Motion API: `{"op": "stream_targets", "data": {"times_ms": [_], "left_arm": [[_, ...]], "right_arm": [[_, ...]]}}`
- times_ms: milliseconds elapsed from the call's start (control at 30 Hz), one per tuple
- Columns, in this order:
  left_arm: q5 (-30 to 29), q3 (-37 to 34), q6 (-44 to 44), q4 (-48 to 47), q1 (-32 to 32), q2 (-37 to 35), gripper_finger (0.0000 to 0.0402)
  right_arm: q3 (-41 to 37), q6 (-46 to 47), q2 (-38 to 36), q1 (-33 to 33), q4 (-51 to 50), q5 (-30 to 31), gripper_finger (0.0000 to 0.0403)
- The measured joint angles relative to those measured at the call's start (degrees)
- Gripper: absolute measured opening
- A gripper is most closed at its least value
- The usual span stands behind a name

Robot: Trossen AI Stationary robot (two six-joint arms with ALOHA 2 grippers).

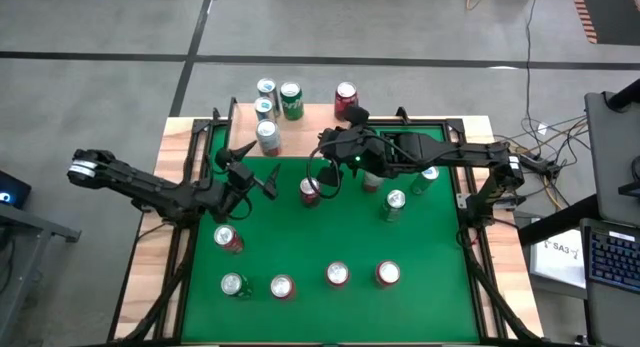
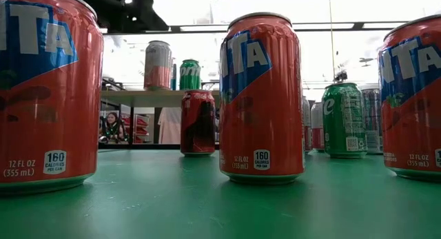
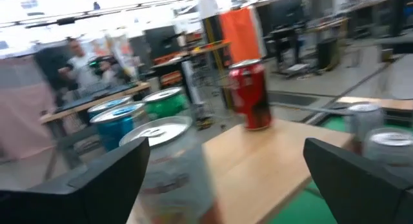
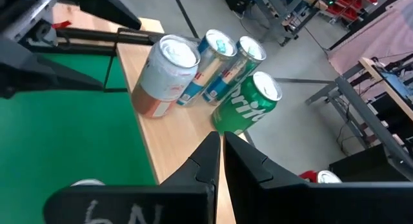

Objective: Place canned beverage on shelf
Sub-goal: Put the green can on the shelf

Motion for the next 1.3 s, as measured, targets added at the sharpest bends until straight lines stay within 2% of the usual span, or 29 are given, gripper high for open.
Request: {"op": "stream_targets", "data": {"times_ms": [200, 333, 700, 967, 1300], "left_arm": [[-0.54, 0.00, 2.93, -1.39, 0.00, 1.62, 0.0382], [-1.81, 0.36, -3.38, -0.53, 2.82, 4.04, 0.0375], [-1.62, 1.20, -7.00, -0.02, 9.37, 8.52, 0.0375], [-6.36, 1.20, -8.69, 0.18, 9.96, 10.55, 0.0375], [-4.45, 1.20, -14.45, 2.36, 11.67, 15.04, 0.0375]], "right_arm": [[0.00, -0.36, -0.04, -0.87, 0.00, 0.01, 0.0012], [0.00, -0.46, -0.04, -1.38, 0.07, -0.02, 0.0012], [0.00, -0.46, -0.04, -1.61, 0.04, -0.02, 0.0012], [0.00, -0.74, -0.02, -1.64, 0.02, 0.00, 0.0012], [0.00, -1.20, 0.00, -1.61, 0.00, 0.00, 0.0012]]}}
